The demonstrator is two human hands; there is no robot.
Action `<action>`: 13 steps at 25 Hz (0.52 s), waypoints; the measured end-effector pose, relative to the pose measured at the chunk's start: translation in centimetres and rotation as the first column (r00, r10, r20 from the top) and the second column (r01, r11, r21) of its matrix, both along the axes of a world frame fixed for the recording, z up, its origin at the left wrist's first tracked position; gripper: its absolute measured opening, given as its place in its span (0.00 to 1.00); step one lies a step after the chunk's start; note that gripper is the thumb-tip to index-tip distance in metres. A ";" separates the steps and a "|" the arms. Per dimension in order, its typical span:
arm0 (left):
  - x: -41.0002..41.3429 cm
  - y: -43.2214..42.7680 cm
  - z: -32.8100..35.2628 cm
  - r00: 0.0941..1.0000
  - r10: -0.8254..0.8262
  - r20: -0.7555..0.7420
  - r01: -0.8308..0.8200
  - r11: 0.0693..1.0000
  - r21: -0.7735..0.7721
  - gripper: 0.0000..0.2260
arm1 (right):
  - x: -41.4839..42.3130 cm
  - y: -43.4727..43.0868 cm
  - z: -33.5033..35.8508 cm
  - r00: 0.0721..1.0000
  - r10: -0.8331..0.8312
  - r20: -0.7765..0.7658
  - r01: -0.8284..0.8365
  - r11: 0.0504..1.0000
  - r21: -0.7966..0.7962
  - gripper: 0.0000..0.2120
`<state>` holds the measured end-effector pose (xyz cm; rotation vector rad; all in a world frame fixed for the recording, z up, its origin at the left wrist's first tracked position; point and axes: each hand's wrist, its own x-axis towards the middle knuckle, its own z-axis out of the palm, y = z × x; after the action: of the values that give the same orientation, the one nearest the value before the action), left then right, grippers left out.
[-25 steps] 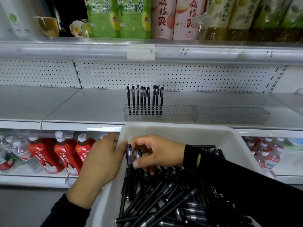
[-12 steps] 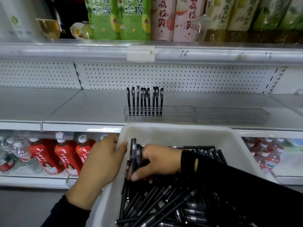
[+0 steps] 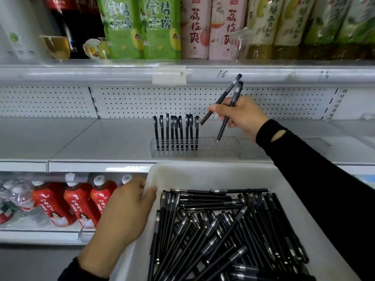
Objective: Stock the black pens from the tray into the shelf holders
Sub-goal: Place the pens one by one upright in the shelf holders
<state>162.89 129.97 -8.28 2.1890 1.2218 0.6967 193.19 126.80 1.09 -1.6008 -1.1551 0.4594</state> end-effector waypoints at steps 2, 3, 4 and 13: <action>0.2 -0.1 0.0 1.000 0.000 -0.001 0.000 1.000 0.006 0.12 | 1.6 1.7 -0.5 0.989 -0.114 0.090 0.112 0.993 0.024 0.08; 0.2 -0.1 0.0 1.000 0.001 -0.001 -0.001 1.000 0.010 0.12 | 2.2 2.6 -1.0 0.983 -0.138 0.123 0.137 0.990 0.016 0.07; 0.2 -0.1 0.1 1.000 0.001 0.000 -0.001 1.000 0.013 0.12 | 2.5 3.3 -1.7 0.977 -0.150 0.153 0.153 0.988 -0.009 0.05; 0.2 -0.2 0.3 1.000 0.006 0.003 -0.006 1.000 0.004 0.09 | 3.1 6.6 -5.5 0.928 -0.182 0.327 0.264 0.937 -0.230 0.13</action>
<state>163.07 129.75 -7.99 2.1876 1.2268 0.7051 196.30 133.38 -4.44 -2.0725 -1.1471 0.2317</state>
